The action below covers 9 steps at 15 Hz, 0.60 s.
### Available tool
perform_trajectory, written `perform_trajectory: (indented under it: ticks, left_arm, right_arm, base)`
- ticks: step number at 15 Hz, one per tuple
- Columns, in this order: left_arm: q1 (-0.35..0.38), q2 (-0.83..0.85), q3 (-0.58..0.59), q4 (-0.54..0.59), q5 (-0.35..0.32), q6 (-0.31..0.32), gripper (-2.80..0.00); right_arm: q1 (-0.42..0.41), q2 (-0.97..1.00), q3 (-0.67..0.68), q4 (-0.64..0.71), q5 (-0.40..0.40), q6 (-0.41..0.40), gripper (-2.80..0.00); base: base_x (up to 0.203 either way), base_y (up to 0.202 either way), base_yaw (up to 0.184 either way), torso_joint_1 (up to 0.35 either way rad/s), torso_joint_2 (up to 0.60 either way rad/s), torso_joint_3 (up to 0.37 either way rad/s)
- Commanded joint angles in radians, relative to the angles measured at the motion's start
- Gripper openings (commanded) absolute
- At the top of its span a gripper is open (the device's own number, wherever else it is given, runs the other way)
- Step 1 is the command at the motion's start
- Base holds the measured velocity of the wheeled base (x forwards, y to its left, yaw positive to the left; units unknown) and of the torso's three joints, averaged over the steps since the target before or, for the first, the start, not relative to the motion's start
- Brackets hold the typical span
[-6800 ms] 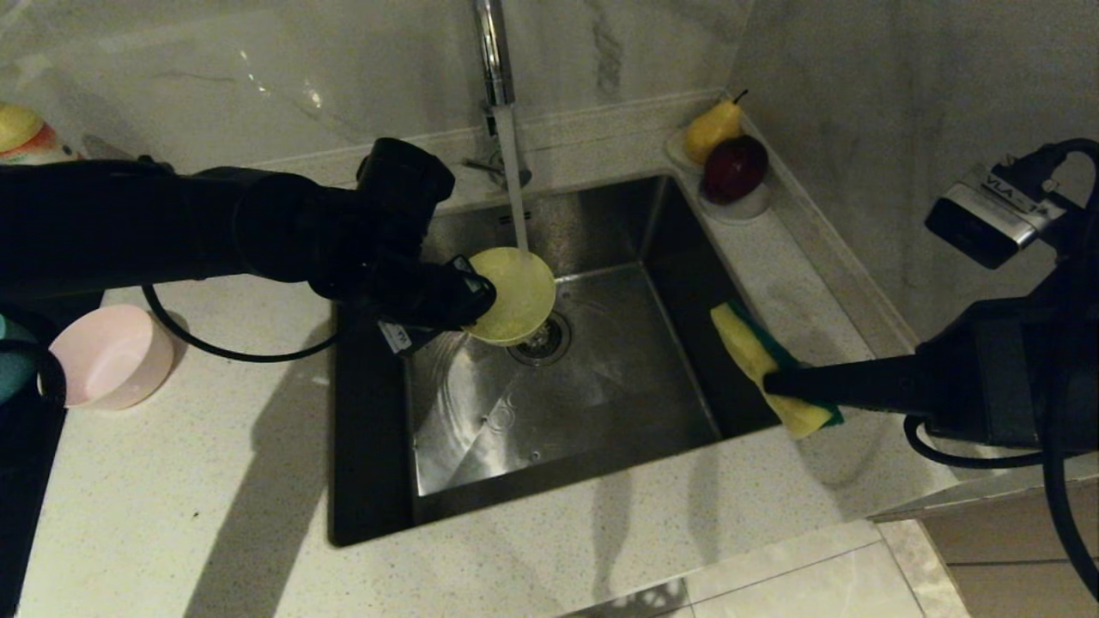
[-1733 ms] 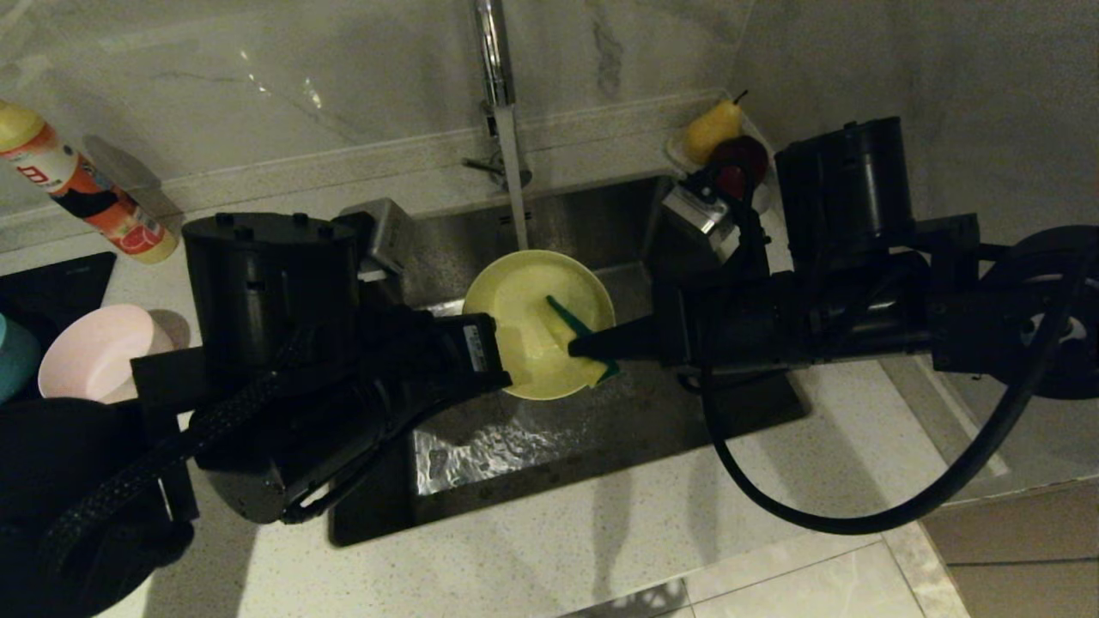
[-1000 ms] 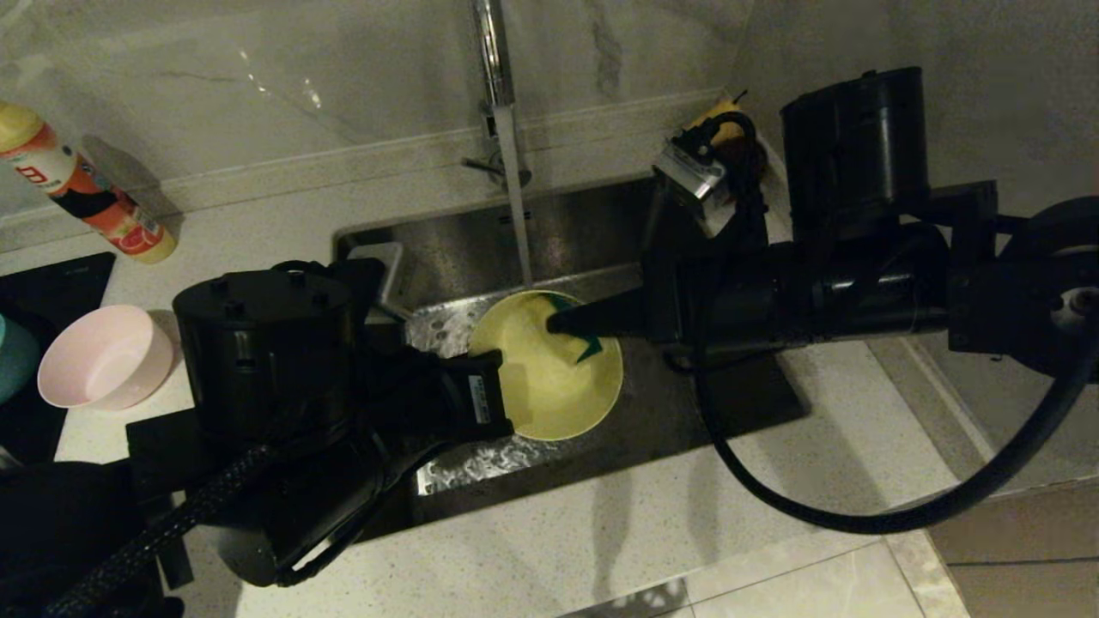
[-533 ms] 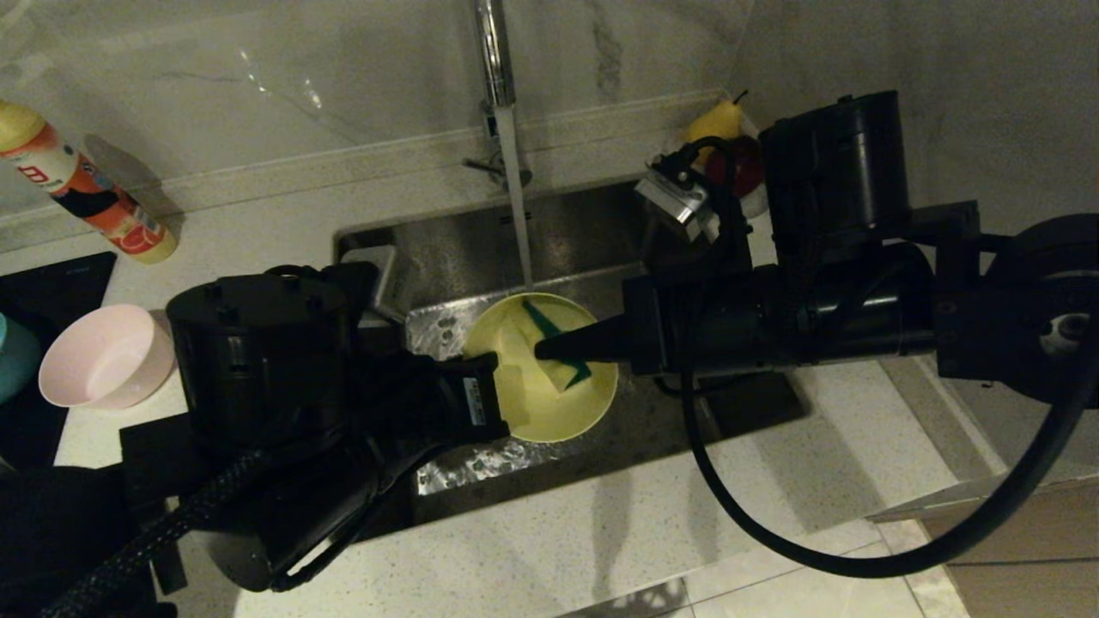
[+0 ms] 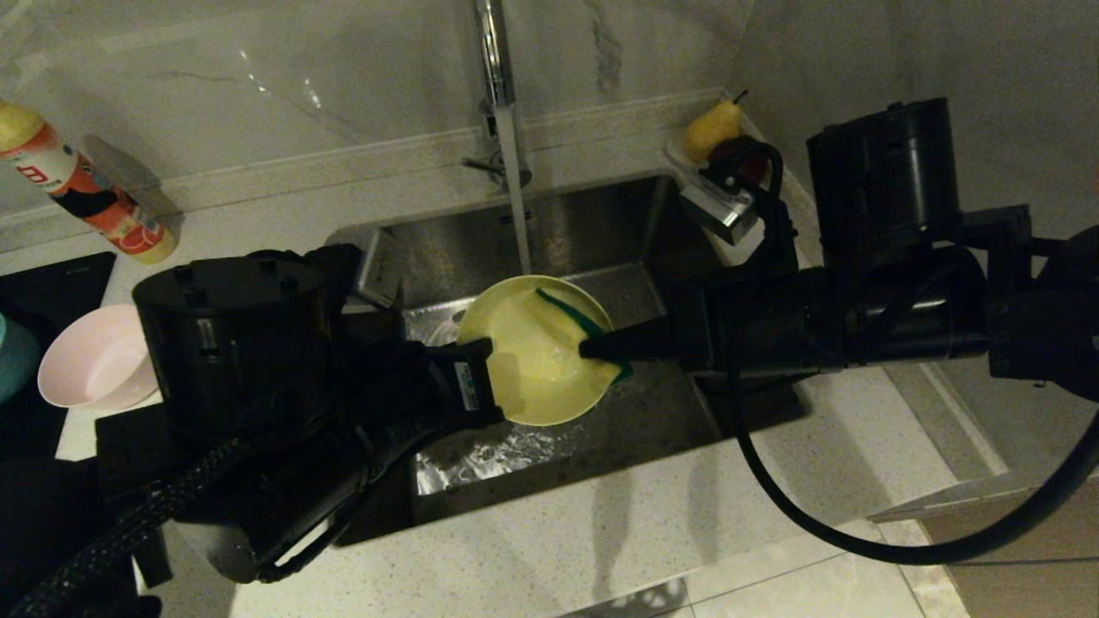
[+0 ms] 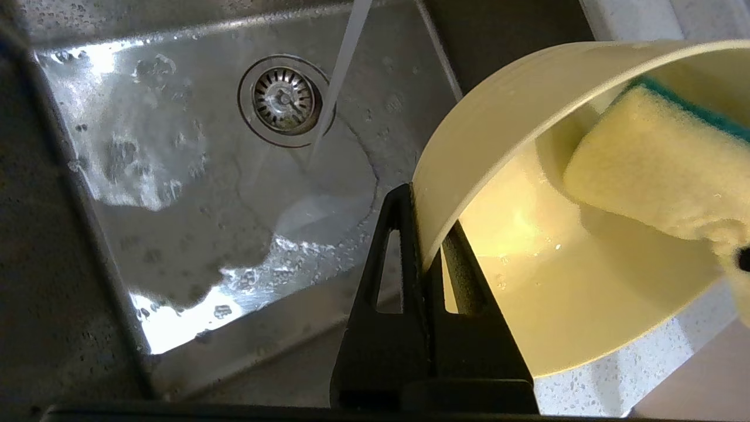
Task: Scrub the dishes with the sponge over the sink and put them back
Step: Wipe the bowl
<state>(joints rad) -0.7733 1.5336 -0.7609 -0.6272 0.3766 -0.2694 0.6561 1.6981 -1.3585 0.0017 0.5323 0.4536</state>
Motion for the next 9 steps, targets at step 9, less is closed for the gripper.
perform_trajectory:
  ticks: [9]
  left_arm:
    - [0.009, 0.027, -0.084, -0.005, 0.023, 0.002, -2.8]
  right_arm:
    - [0.112, 0.052, -0.008, -0.003, 0.002, 0.008, -2.8]
  base:
    - [0.0, 0.0, 0.0, 0.0, 0.0, 0.0]
